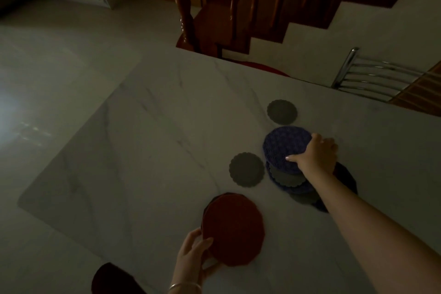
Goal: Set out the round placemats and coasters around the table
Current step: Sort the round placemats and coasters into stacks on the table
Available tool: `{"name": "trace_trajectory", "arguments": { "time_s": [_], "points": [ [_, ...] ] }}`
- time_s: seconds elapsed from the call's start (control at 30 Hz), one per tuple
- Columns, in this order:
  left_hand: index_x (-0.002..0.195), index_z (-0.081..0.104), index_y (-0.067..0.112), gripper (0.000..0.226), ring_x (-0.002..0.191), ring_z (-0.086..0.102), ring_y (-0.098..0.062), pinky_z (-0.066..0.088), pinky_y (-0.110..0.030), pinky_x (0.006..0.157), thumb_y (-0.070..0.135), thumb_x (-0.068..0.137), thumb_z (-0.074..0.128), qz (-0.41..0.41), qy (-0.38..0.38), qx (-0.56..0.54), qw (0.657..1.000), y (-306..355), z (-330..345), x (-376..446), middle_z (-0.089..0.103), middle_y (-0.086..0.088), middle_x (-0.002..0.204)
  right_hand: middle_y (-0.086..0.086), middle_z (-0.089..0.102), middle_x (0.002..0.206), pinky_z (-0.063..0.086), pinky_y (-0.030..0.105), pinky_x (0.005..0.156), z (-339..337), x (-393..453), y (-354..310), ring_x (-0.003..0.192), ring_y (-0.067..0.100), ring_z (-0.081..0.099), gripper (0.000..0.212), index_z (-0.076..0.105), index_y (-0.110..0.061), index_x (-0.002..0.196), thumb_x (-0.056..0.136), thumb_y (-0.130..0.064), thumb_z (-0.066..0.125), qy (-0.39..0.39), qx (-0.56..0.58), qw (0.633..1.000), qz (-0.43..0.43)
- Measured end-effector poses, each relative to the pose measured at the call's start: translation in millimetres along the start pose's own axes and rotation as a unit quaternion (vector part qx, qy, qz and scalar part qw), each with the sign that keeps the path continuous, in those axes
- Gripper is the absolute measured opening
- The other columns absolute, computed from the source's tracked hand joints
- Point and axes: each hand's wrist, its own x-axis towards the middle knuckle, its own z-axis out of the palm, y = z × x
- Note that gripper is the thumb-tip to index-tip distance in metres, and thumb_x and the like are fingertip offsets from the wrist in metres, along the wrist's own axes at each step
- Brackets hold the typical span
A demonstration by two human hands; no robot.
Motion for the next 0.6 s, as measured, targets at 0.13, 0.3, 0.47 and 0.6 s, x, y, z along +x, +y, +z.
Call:
{"name": "trace_trajectory", "arguments": {
  "time_s": [0.13,0.3,0.47,0.6],
  "points": [
    [0.1,0.059,0.017,0.026,0.08,0.062,-0.023,0.056,-0.038,0.057,-0.003,0.083,0.057,0.001,0.008,0.007,1.0,-1.0,2.0,0.9,0.067,-0.006,0.089,0.019,0.038,0.14,0.05,0.042,0.087,-5.6,-7.6,1.7,0.117,0.038,0.052,0.082,0.034,-0.011,0.141,0.074,-0.023,0.08,0.071,0.152,0.985,-0.047],
    [0.095,0.061,0.021,0.02,0.074,0.062,-0.023,0.052,-0.031,0.059,0.004,0.083,0.059,-0.007,0.033,0.017,0.999,2.8,7.2,-1.9,0.067,-0.006,0.089,0.012,0.061,0.118,0.051,0.037,0.084,-23.5,-43.7,11.7,0.105,0.028,0.06,0.033,0.057,-0.012,0.115,0.083,-0.015,0.068,0.101,0.38,0.915,-0.09],
    [0.092,0.061,0.021,0.011,0.078,0.059,-0.026,0.048,-0.034,0.07,0.027,0.085,0.055,-0.066,0.048,-0.026,0.996,12.4,16.3,-11.1,0.062,-0.009,0.085,-0.008,0.055,0.099,0.045,0.021,0.073,-11.6,-112.5,27.6,0.089,0.005,0.056,0.065,0.038,-0.026,0.14,0.084,-0.015,0.069,-0.026,0.53,0.845,-0.063],
    [0.09,0.061,0.021,0.023,0.08,0.058,-0.028,0.046,-0.036,0.074,0.04,0.086,0.05,-0.069,0.051,-0.051,0.995,15.6,18.9,-20.7,0.063,-0.011,0.088,-0.002,0.057,0.105,0.048,0.024,0.073,27.9,-157.2,33.7,0.096,0.01,0.06,0.053,0.047,-0.035,0.128,0.086,-0.009,0.066,-0.192,0.551,0.811,-0.047]
  ]
}}
